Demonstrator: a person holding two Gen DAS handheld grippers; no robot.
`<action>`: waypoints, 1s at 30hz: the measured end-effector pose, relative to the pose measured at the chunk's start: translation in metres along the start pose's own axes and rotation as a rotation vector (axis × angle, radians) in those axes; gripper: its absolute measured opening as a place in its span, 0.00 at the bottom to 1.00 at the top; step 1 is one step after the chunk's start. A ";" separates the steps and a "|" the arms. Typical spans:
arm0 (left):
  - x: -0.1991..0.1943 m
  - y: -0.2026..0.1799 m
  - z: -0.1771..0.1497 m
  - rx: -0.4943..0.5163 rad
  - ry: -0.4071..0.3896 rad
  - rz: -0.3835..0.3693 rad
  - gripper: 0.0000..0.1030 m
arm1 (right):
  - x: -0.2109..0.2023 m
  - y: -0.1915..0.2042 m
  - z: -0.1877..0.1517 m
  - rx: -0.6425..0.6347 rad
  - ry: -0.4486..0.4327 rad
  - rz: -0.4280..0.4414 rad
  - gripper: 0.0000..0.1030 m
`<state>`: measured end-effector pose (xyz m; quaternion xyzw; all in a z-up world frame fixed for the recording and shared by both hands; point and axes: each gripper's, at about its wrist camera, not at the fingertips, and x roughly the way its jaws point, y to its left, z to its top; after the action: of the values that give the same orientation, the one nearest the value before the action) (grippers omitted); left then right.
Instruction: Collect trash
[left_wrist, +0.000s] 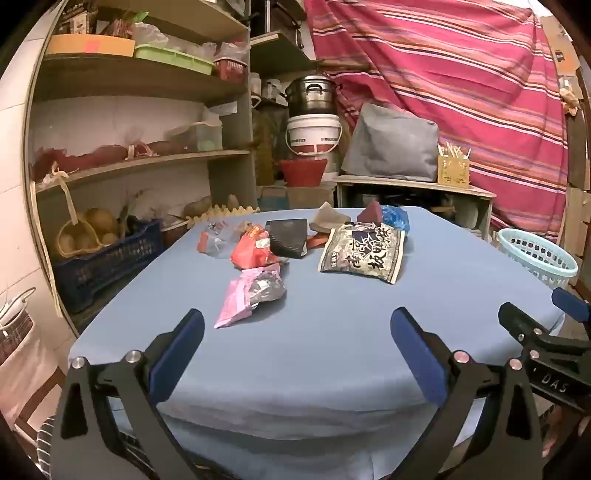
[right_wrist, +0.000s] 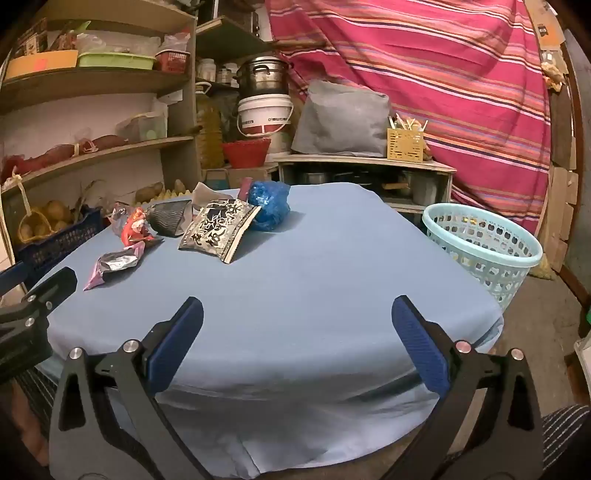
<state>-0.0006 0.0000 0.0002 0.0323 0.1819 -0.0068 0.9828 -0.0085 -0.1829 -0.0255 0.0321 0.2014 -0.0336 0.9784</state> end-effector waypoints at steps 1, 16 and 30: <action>0.000 0.000 0.000 -0.002 0.000 0.000 0.96 | 0.000 0.000 0.000 0.006 -0.004 0.005 0.96; 0.003 -0.003 0.000 -0.016 0.012 0.004 0.96 | -0.003 0.002 0.003 -0.027 -0.036 -0.001 0.96; 0.004 0.005 -0.001 -0.029 0.006 -0.004 0.96 | -0.004 0.001 0.004 -0.024 -0.035 -0.006 0.96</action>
<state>0.0031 0.0051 -0.0015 0.0178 0.1848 -0.0063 0.9826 -0.0103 -0.1823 -0.0206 0.0191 0.1846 -0.0349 0.9820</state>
